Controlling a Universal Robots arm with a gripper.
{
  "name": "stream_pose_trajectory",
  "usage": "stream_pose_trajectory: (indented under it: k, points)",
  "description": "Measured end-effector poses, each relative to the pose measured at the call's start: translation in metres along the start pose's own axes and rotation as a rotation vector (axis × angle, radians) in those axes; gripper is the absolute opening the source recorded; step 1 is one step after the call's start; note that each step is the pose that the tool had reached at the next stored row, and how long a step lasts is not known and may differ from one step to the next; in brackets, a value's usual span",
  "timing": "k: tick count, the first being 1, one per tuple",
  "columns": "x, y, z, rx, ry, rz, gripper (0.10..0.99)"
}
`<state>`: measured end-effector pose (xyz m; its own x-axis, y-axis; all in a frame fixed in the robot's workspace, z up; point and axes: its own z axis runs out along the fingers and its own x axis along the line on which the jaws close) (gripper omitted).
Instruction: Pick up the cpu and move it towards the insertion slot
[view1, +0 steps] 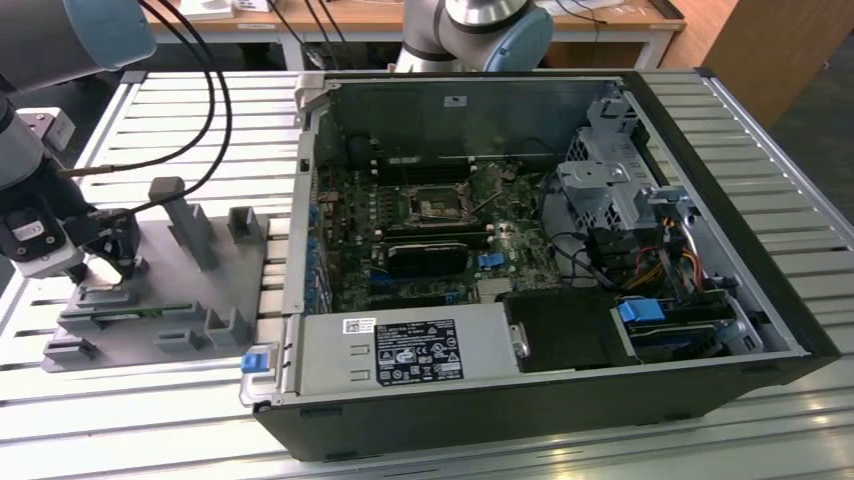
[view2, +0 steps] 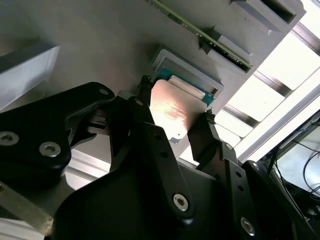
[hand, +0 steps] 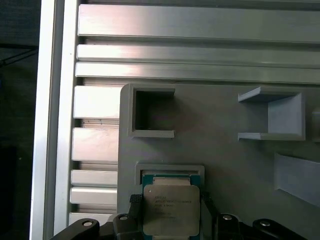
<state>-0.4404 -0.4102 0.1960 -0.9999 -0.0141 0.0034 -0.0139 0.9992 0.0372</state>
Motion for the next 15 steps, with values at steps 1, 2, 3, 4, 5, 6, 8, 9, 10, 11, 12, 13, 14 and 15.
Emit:
stream_pose_trajectory:
  k: [1, 2, 3, 4, 5, 6, 8, 9, 10, 11, 12, 13, 14, 15]
  points:
    - [0.0000, 0.0000, -0.0001, 0.000, 0.0000, 0.000, 0.541]
    - [0.0000, 0.0000, -0.0004, 0.000, 0.0001, 0.000, 0.541]
    - [0.0000, 0.0000, -0.0007, 0.000, 0.0002, 0.000, 0.541]
    - [0.0000, 0.0001, -0.0009, 0.000, 0.0000, 0.000, 0.541]
    - [0.0000, 0.0001, -0.0011, 0.000, 0.0000, 0.000, 0.541]
    - [0.0000, 0.0000, -0.0012, 0.000, -0.0001, 0.000, 0.541]
    - [0.0000, 0.0001, -0.0016, 0.000, 0.0001, 0.000, 0.541]
    - [0.0000, 0.0001, -0.0017, 0.000, 0.0000, 0.000, 0.541]
    - [0.0000, 0.0001, -0.0022, 0.000, 0.0000, 0.000, 0.541]
    - [0.0000, 0.0001, -0.0031, 0.000, 0.0000, 0.000, 0.541]
    - [0.0000, 0.0001, -0.0033, 0.000, 0.0001, 0.000, 0.541]
    - [0.0000, 0.0002, -0.0034, 0.000, 0.0000, 0.000, 0.541]
    - [0.0000, 0.0002, -0.0037, 0.000, 0.0001, 0.000, 0.541]
    - [0.0000, 0.0002, -0.0039, 0.000, 0.0001, 0.000, 0.541]
